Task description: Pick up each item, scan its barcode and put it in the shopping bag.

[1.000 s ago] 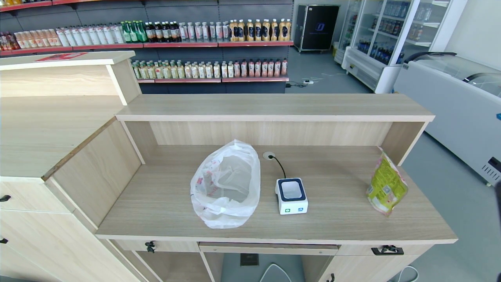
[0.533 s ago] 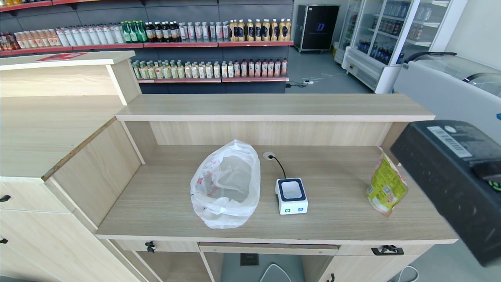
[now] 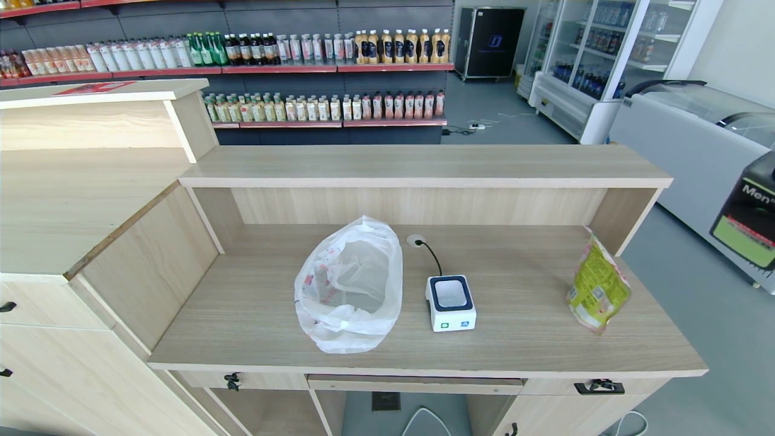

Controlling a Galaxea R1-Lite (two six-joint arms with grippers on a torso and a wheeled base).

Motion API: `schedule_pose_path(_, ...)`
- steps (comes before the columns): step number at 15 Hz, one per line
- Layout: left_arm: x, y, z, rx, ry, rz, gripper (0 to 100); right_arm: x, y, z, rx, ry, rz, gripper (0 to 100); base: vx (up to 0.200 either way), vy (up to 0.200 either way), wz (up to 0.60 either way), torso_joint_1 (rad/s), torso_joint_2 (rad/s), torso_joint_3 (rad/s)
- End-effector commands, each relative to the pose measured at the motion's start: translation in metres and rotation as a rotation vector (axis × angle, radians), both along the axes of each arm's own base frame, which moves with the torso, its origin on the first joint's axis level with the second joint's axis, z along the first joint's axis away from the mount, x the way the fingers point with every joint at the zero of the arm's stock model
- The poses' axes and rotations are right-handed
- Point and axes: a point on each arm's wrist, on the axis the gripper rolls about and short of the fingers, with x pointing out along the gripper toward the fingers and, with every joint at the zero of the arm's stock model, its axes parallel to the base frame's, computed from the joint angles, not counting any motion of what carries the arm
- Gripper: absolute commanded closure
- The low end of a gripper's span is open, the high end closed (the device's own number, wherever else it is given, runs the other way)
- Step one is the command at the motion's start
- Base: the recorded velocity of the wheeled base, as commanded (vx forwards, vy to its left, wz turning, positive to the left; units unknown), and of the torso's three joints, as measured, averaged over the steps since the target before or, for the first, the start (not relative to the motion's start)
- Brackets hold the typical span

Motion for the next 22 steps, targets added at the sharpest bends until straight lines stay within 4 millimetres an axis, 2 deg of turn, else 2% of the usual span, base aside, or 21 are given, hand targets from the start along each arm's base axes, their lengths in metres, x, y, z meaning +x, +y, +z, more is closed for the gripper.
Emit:
schedule_pose_path(1,0.000,0.000,0.000,0.000,0.000,0.000,0,0.014,-0.022,-0.007,0.233,0.177,-0.368,100,0.000,0.000,0.00,0.000,0.00,0.000)
schedule_pose_path(2,0.000,0.000,0.000,0.000,0.000,0.000,0,0.017,-0.028,-0.018,0.280,0.212,-0.498,100,0.000,0.000,0.00,0.000,0.00,0.000)
schedule_pose_path(3,0.000,0.000,0.000,0.000,0.000,0.000,0,0.019,-0.030,-0.023,0.300,0.216,-0.557,100,0.000,0.000,0.00,0.000,0.00,0.000)
schedule_pose_path(8,0.000,0.000,0.000,0.000,0.000,0.000,0,0.032,-0.036,-0.032,0.358,0.245,-0.595,100,0.000,0.000,0.00,0.000,0.00,0.000)
schedule_pose_path(12,0.000,0.000,0.000,0.000,0.000,0.000,0,0.042,-0.023,-0.023,0.433,0.201,-0.389,100,0.000,0.000,0.60,0.002,0.00,0.004)
schedule_pose_path(15,0.000,0.000,0.000,0.000,0.000,0.000,0,0.068,-0.020,-0.019,0.501,0.249,-0.309,100,0.000,0.000,0.60,0.010,0.00,0.002)
schedule_pose_path(16,0.000,0.000,0.000,0.000,0.000,0.000,0,0.074,-0.020,-0.021,0.526,0.265,-0.310,100,0.000,0.000,0.60,-0.002,-0.01,0.007)
schedule_pose_path(19,0.000,0.000,0.000,0.000,0.000,0.000,0,0.072,-0.022,-0.037,0.634,0.367,-0.100,100,0.000,0.000,0.00,0.000,0.00,0.000)
schedule_pose_path(21,0.000,0.000,0.000,0.000,0.000,0.000,0,0.071,-0.022,-0.042,0.659,0.355,-0.010,100,0.000,0.000,0.00,0.000,0.00,0.000)
schedule_pose_path(22,0.000,0.000,0.000,0.000,0.000,0.000,0,0.071,-0.025,-0.051,0.670,0.348,0.059,100,0.000,0.000,0.00,0.000,0.00,0.000)
